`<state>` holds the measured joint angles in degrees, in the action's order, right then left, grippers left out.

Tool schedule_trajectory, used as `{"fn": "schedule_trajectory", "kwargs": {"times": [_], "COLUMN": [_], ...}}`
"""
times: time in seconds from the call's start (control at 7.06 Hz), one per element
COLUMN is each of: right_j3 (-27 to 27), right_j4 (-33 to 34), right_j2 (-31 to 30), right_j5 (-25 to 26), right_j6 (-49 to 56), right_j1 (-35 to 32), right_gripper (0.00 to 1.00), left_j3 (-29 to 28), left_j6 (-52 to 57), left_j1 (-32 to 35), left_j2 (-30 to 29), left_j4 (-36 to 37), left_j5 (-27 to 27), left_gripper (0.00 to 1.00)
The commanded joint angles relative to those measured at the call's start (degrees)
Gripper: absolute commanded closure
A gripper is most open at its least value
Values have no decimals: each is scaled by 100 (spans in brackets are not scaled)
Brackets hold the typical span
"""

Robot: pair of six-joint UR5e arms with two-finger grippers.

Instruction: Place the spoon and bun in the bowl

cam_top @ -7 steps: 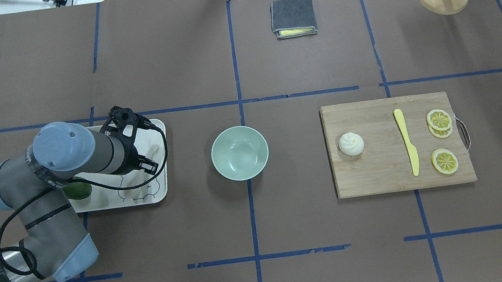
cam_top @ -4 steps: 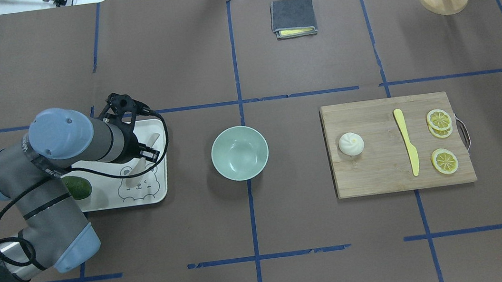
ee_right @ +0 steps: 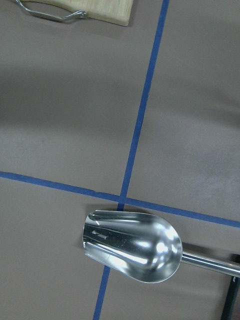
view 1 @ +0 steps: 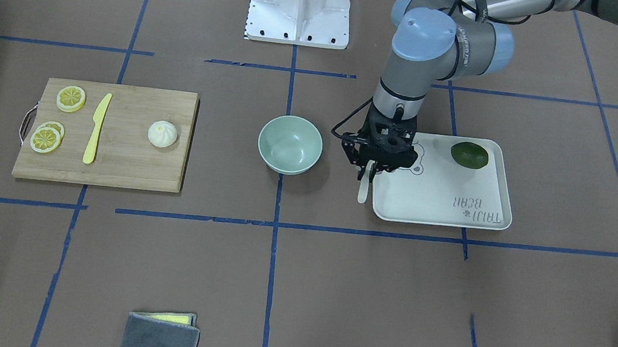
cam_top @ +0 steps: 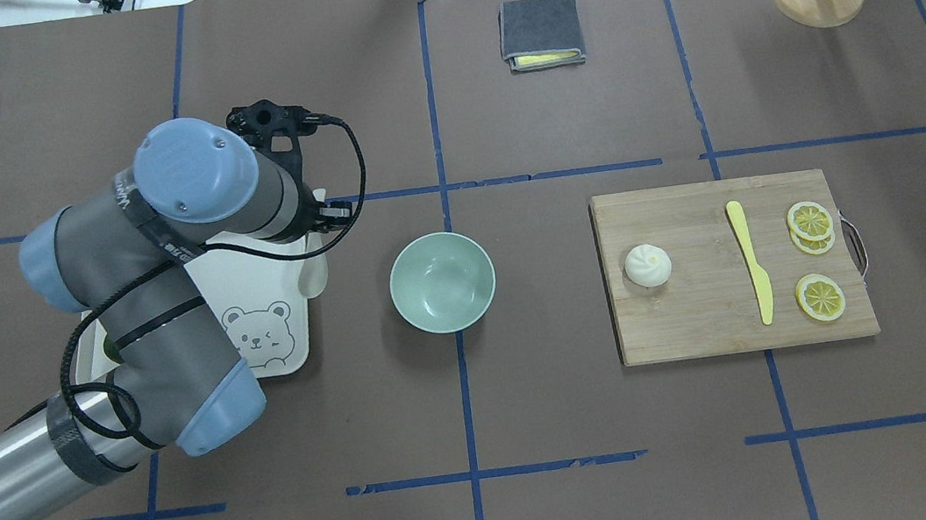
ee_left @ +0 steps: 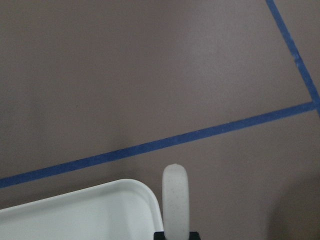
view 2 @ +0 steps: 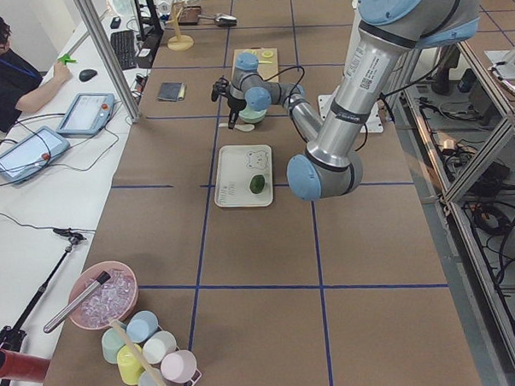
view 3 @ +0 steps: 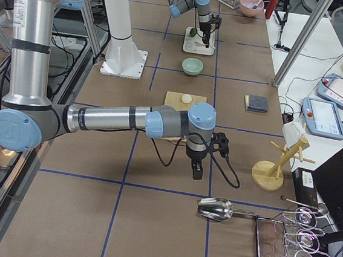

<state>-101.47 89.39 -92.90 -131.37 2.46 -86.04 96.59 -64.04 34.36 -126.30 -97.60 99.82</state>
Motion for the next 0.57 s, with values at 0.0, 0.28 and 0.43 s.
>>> {"fn": "schedule_trajectory", "kwargs": {"times": [0.0,0.28,0.43], "right_j3": [-4,-4,-4], "right_j4": [0,0,0], "right_j2": [0,0,0], "right_j5": [-2,-2,-2], "right_j6": [0,0,0], "right_j1": [0,0,0], "right_gripper": [0,0,0], "left_j3": [-332,-825,-852], "left_j6": [-1325,-1707,-1717], "left_j1": [-515,-824,-861], "left_j2": [-692,-1010,-1011], "left_j4": [312,285,268], "left_j5": [-356,-559,-603], "left_gripper": [100,100,100]}}
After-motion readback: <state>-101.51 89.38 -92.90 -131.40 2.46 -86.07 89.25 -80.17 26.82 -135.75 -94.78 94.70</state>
